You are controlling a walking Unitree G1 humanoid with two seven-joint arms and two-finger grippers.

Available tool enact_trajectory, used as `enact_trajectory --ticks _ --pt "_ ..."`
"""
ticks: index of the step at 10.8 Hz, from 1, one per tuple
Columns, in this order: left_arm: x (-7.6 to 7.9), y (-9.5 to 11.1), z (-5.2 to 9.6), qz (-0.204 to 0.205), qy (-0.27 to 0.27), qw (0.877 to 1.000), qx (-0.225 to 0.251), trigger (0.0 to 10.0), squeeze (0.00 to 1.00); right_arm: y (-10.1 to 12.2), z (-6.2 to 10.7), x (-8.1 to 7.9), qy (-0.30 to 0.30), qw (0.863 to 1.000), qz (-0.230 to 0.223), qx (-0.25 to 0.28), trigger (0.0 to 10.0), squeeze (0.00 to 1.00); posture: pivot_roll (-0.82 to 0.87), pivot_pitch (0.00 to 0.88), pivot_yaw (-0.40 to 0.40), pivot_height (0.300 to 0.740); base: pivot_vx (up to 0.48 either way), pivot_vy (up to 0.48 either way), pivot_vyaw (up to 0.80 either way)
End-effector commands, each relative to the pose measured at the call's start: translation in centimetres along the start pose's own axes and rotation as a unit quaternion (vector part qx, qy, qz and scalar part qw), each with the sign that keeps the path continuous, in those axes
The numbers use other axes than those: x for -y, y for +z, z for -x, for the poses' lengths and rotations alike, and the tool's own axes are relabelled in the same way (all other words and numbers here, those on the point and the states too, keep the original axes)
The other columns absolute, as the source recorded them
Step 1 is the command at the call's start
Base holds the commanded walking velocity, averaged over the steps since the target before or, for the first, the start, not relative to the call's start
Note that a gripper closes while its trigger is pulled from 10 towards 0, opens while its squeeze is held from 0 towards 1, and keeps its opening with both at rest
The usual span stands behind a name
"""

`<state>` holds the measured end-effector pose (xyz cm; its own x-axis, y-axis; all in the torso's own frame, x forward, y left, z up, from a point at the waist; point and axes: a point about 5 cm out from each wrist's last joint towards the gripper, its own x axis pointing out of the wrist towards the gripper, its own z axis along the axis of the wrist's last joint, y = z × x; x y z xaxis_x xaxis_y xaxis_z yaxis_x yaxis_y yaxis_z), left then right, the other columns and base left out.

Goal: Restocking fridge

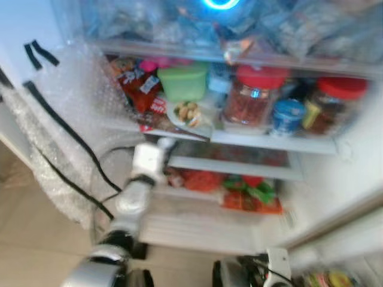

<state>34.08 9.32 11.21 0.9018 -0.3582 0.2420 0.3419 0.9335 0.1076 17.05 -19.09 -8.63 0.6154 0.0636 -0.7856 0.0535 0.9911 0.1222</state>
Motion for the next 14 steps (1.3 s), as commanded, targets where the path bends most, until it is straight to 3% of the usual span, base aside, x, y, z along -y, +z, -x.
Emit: enact_trajectory --ticks 1,6,10,13,14 --pt "-0.4 0.0 0.2 -0.006 0.000 1.000 0.002 10.0 0.00 -3.3 0.9 0.6 -0.013 0.998 -0.009 -0.063 10.0 0.00 -0.23 0.103 -0.038 0.636 0.000 0.000 0.00" --pt "-0.9 -1.2 1.3 -0.010 0.009 1.000 -0.022 10.0 0.00 -3.2 0.8 0.5 -0.013 0.998 -0.010 -0.061 10.0 0.00 -0.23 0.110 -0.043 0.636 0.000 0.000 0.00" --pt "-0.6 -1.7 1.3 -0.040 -0.022 0.998 -0.043 10.0 0.00 -3.3 0.9 0.8 -0.015 0.998 -0.009 -0.060 10.0 0.00 -0.25 0.117 -0.051 0.636 0.000 0.000 0.00" --pt "-1.0 -3.0 2.1 -0.003 0.012 0.997 -0.082 10.0 0.00 -3.4 1.0 0.8 -0.015 0.998 -0.009 -0.061 10.0 0.00 -0.25 0.125 -0.056 0.636 0.000 0.000 0.00" --pt "-1.2 -4.1 3.0 0.009 0.033 0.992 -0.118 10.0 0.00 -3.5 1.0 0.8 -0.015 0.998 -0.008 -0.062 10.0 0.00 -0.24 0.128 -0.056 0.636 0.000 0.000 0.00"
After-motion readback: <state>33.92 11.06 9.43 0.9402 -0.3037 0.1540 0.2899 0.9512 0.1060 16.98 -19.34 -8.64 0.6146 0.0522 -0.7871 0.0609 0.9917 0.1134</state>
